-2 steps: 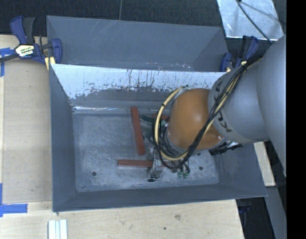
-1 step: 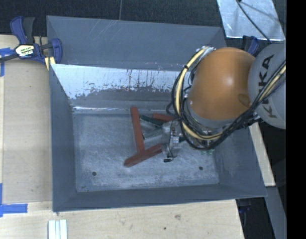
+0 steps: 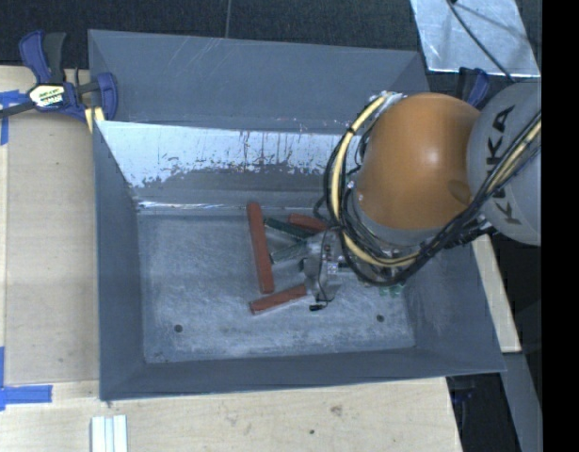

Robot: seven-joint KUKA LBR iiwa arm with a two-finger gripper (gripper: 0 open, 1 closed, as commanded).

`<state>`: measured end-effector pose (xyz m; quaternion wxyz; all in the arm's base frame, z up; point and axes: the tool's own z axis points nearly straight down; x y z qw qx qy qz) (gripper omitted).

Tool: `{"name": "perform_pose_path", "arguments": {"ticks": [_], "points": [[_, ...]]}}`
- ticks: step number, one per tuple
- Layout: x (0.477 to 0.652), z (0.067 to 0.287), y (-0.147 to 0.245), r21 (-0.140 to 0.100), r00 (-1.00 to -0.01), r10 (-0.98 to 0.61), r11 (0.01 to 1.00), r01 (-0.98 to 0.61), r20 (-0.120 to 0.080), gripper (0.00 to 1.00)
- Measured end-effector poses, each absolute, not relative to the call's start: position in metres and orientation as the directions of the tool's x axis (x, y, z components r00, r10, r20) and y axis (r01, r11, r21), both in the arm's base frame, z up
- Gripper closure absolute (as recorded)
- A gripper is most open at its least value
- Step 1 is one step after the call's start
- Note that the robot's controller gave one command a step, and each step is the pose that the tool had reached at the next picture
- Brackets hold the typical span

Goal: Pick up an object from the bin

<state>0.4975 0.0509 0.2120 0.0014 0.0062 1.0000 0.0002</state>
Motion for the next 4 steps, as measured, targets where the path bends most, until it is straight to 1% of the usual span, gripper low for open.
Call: {"name": "perform_pose_path", "arguments": {"ticks": [1, 2, 3, 4], "points": [[0.495, 0.127, 0.054, 0.000, -0.978, -0.209, 0.978, -0.209, 0.001, 1.00], [0.496, 0.128, 0.054, 0.000, -0.978, -0.208, 0.978, -0.208, -0.001, 0.00], [0.524, 0.068, 0.025, -0.001, -0.957, -0.290, 0.957, -0.290, 0.002, 0.00], [0.525, 0.071, 0.027, 0.000, -0.957, -0.290, 0.957, -0.290, -0.003, 1.00]]}}
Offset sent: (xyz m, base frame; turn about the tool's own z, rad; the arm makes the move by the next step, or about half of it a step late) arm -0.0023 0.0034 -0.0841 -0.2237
